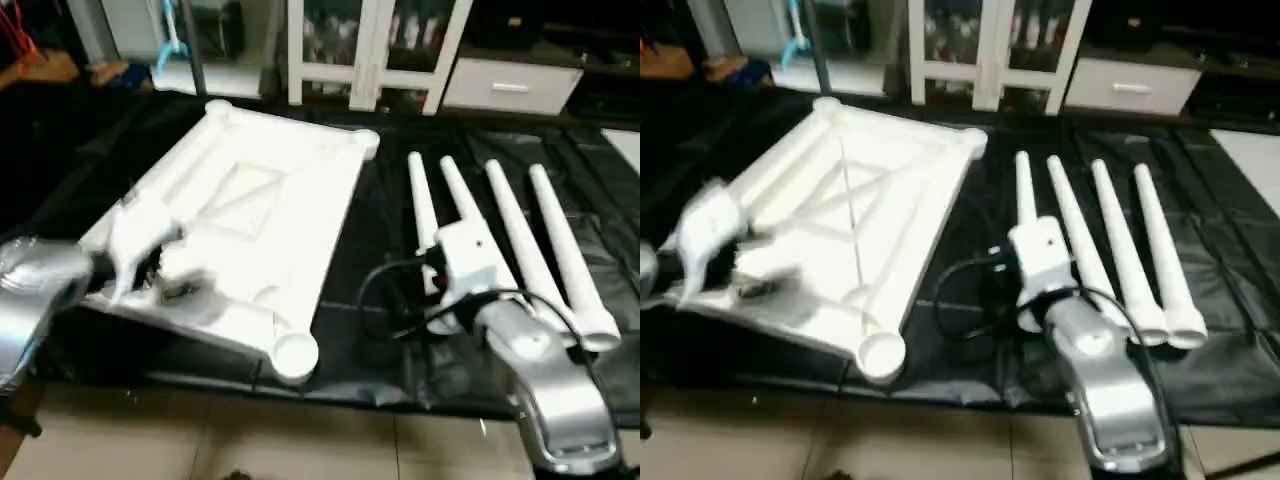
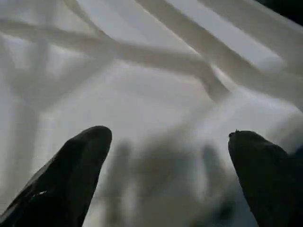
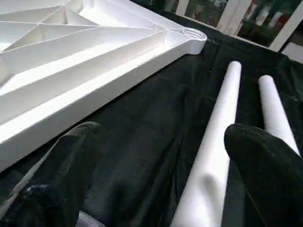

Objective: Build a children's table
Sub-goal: Move to table

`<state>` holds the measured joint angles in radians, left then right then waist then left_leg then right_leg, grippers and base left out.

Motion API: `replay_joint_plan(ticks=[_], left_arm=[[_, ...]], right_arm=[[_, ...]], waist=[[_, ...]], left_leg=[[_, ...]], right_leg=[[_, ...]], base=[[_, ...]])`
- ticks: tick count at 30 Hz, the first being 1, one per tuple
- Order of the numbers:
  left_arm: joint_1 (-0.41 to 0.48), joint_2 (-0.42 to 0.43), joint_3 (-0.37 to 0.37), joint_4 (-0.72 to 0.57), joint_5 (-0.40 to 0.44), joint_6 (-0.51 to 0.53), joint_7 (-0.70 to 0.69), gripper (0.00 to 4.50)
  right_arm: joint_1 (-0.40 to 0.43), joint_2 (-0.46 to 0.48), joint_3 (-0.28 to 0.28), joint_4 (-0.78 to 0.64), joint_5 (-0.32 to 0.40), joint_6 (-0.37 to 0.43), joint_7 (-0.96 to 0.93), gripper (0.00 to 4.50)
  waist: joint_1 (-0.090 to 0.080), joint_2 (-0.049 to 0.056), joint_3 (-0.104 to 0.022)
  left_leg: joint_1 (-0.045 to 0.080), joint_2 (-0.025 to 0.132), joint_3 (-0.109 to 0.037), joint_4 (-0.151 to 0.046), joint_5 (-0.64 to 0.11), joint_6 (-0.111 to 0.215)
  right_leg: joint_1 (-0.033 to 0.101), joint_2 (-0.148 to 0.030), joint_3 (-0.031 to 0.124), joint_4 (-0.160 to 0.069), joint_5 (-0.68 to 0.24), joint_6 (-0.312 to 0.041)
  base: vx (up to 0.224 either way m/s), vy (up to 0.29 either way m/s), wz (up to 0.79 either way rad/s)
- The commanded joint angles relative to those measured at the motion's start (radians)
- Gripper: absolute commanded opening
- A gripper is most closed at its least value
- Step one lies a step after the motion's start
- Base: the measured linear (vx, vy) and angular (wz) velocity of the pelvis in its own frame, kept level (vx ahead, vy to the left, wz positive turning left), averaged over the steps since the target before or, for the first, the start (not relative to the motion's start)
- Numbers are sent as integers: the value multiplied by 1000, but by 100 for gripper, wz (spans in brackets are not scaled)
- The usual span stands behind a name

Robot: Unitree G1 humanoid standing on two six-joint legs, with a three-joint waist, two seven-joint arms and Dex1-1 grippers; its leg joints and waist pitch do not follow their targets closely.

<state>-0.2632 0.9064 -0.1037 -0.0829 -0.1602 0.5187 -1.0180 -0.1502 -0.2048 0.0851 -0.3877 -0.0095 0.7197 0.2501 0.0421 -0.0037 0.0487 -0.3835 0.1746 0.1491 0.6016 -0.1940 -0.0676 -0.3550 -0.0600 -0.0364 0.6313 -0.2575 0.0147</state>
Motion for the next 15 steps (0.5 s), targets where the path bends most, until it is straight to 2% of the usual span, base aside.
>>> replay_joint_plan(ticks=[1, 4, 10, 12, 15], left_arm=[[31, 27, -30, -57, 24, -87, -40, 444], [33, 13, -62, -76, 37, -112, -47, 444], [6, 4, -108, -74, 39, -114, -79, 444], [5, 7, -118, -66, 49, -132, -86, 428], [9, 13, -136, -41, 76, -163, -102, 399]], right_arm=[[1, -18, -13, -11, 5, 11, 12, 450], [8, -39, 3, -35, 25, 13, 54, 450], [41, -110, 58, -78, 39, 11, 139, 450], [47, -122, 65, -82, 37, 12, 146, 450], [62, -146, 78, -100, 47, 17, 172, 450]], waist=[[-4, 11, -51], [-7, 14, -50], [-7, 11, -52], [-9, 13, -52], [-8, 10, -52]], left_leg=[[31, 46, -7, -86, -100, -56], [34, 47, -6, -87, -137, -59], [31, 44, -5, -81, -107, -47], [30, 44, -6, -81, -107, -47], [29, 44, -4, -80, -111, -39]], right_leg=[[22, -67, 41, -55, 117, -169], [18, -67, 42, -57, 68, -173], [21, -65, 43, -54, 104, -181], [22, -64, 43, -55, 107, -186], [23, -64, 46, -55, 102, -182]], base=[[0, 0, 0], [0, 0, 0], [0, 0, 0], [0, 0, 0], [0, 0, 0]])
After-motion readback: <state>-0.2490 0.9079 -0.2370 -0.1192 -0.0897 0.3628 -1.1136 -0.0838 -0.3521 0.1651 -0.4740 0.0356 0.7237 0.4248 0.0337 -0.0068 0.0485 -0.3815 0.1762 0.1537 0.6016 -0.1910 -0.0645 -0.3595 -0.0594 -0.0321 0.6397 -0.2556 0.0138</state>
